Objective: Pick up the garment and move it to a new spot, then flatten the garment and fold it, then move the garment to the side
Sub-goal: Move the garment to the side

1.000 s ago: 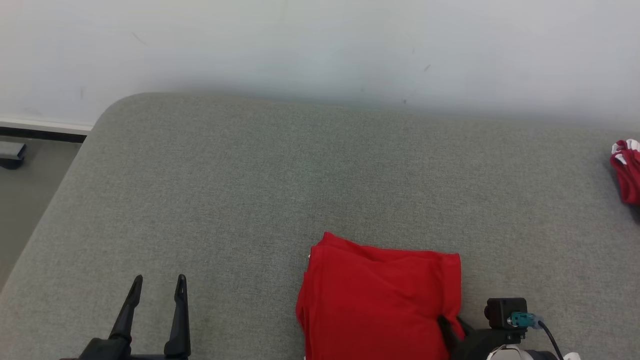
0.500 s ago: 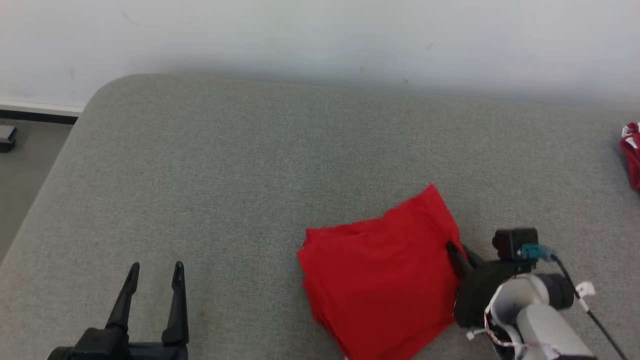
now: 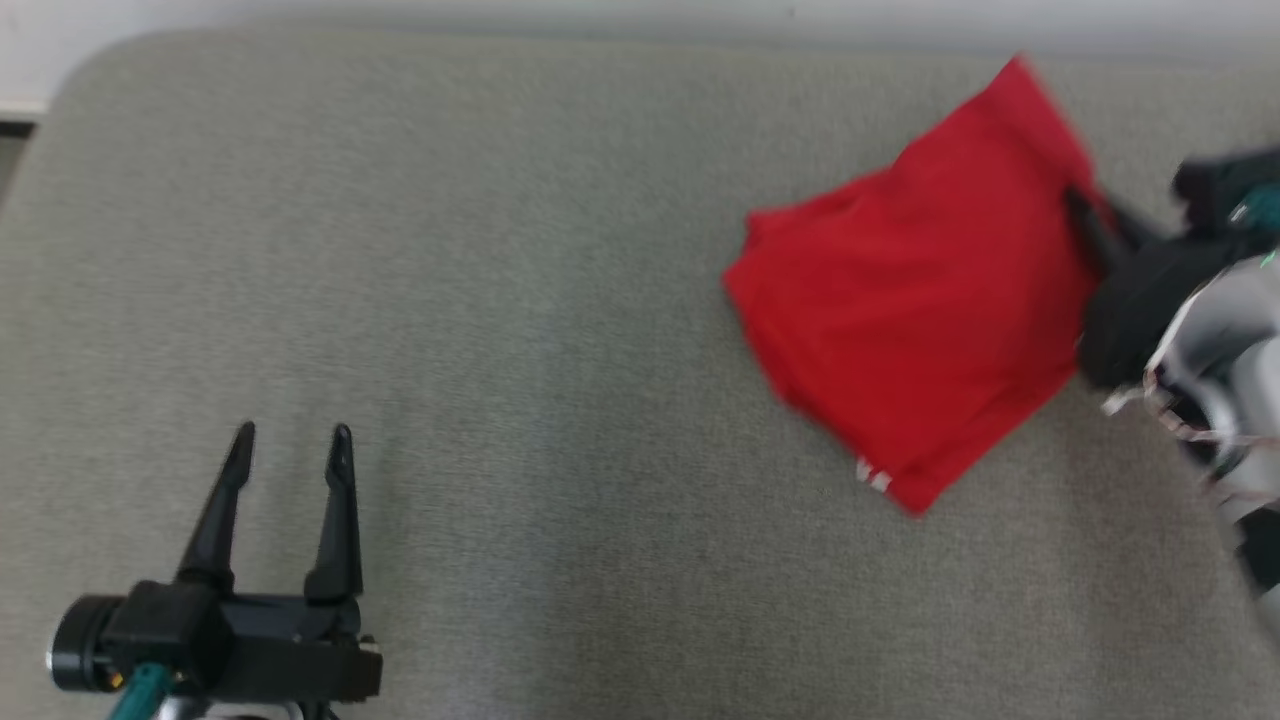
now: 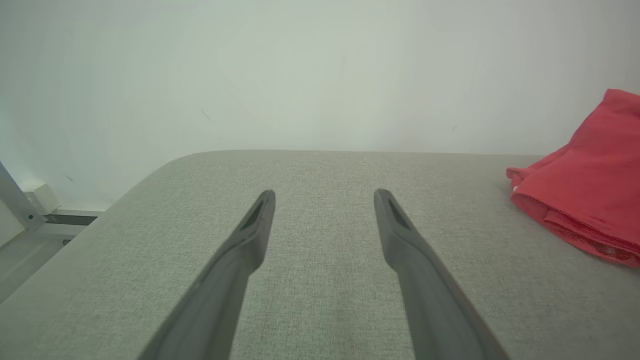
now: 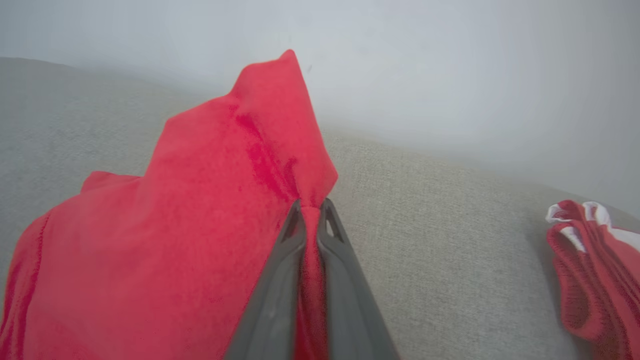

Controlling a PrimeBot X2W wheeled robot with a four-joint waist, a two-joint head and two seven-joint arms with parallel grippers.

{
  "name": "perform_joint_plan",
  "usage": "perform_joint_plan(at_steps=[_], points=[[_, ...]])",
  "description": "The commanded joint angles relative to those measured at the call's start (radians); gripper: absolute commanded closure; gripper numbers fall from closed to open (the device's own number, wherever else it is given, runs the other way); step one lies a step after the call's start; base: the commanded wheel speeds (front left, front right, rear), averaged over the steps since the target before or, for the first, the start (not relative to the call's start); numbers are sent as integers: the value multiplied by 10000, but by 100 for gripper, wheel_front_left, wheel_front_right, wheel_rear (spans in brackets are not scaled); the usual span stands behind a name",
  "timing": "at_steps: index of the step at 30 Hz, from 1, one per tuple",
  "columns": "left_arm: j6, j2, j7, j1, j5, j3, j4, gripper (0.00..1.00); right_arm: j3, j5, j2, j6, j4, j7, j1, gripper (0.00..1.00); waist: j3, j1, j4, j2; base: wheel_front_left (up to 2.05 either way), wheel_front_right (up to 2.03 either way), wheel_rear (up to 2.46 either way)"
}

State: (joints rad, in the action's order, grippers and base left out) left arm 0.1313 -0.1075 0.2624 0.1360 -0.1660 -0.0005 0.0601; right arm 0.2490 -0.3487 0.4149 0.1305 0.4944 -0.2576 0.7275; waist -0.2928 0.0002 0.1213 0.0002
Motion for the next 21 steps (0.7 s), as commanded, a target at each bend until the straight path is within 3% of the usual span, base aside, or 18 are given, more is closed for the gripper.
perform_joint_plan(at_steps=[1,11,21], points=[[-18,-129,32,283,-7,0,-114,0,-17,-18,334,-4,-154,-60,353,100,-1091,-2,-739,-2,0,0,0],[-19,-811,30,677,184,343,-961,0,-444,-348,1818,-4,-985,-661,1812,100,-2438,-2,-2165,-2,0,0,0],[-22,-1518,14,858,407,456,-1871,0,-757,-334,2741,-4,-548,-979,2781,100,-3118,-2,-3062,-2,0,0,0]])
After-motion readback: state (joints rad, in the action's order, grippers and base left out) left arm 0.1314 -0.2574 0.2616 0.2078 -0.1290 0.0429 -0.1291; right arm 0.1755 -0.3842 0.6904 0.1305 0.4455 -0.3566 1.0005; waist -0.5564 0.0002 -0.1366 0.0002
